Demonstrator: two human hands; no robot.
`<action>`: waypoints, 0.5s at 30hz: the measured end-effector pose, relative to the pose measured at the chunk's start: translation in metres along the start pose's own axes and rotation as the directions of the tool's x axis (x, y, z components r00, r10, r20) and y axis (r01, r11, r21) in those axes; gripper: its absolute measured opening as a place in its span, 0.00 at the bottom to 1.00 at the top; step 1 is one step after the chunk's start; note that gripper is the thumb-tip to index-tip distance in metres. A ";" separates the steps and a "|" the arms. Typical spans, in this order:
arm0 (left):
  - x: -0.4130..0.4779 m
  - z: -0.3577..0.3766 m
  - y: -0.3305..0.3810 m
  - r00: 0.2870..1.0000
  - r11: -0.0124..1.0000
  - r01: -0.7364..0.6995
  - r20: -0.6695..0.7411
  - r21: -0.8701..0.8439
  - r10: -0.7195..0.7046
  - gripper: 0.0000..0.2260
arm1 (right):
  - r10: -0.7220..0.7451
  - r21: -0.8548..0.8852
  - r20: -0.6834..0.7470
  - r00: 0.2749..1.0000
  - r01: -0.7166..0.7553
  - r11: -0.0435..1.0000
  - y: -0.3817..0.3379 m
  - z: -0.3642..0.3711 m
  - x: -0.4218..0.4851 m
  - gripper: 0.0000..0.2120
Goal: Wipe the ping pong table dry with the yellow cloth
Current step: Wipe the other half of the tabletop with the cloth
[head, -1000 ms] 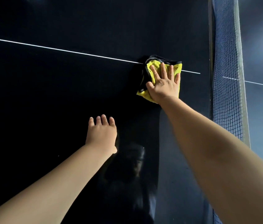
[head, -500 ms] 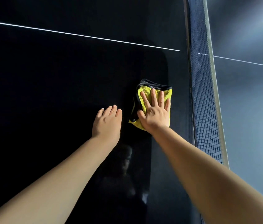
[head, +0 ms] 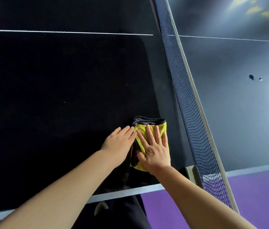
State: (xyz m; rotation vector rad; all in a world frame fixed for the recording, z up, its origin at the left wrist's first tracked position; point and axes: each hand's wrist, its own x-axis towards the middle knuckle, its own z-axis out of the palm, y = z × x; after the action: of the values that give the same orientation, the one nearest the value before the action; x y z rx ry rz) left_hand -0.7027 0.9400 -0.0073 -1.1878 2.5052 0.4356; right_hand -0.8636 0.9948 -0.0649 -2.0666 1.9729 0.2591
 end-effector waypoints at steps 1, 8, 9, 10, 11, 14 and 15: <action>-0.007 0.004 0.005 0.999 1.000 -0.028 0.021 0.011 0.028 0.32 | 0.011 0.023 -0.011 1.000 -0.011 1.000 -0.001 0.005 -0.014 0.35; -0.040 0.026 0.041 0.973 0.979 -0.205 0.106 -0.003 0.204 0.30 | 0.059 0.063 -0.042 0.997 -0.057 0.996 0.005 0.028 -0.087 0.38; -0.041 0.028 0.044 0.970 0.976 -0.216 0.110 -0.005 0.216 0.30 | 0.061 0.060 -0.036 0.997 -0.059 0.996 0.005 0.028 -0.092 0.38; -0.041 0.028 0.045 0.969 0.975 -0.222 0.108 -0.009 0.222 0.30 | 0.064 0.057 -0.033 0.997 -0.062 0.996 0.005 0.027 -0.094 0.38; -0.040 0.027 0.045 0.969 0.973 -0.228 0.098 -0.016 0.229 0.30 | 0.068 0.057 -0.035 0.997 -0.065 0.996 0.005 0.025 -0.095 0.38; -0.035 0.022 0.035 0.970 0.967 -0.239 0.015 -0.086 0.242 0.26 | 0.045 0.042 -0.039 0.998 -0.044 0.998 0.007 0.021 -0.091 0.38; -0.032 0.021 0.031 0.973 0.965 -0.232 -0.030 -0.119 0.230 0.25 | 0.024 0.021 -0.037 0.999 -0.023 1.000 0.008 0.021 -0.088 0.38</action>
State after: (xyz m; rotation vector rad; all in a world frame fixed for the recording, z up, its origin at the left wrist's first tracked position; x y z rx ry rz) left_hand -0.7041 0.9890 -0.0088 -0.9458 2.6758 0.6490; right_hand -0.8757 1.0850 -0.0580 -2.0515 2.0137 0.2049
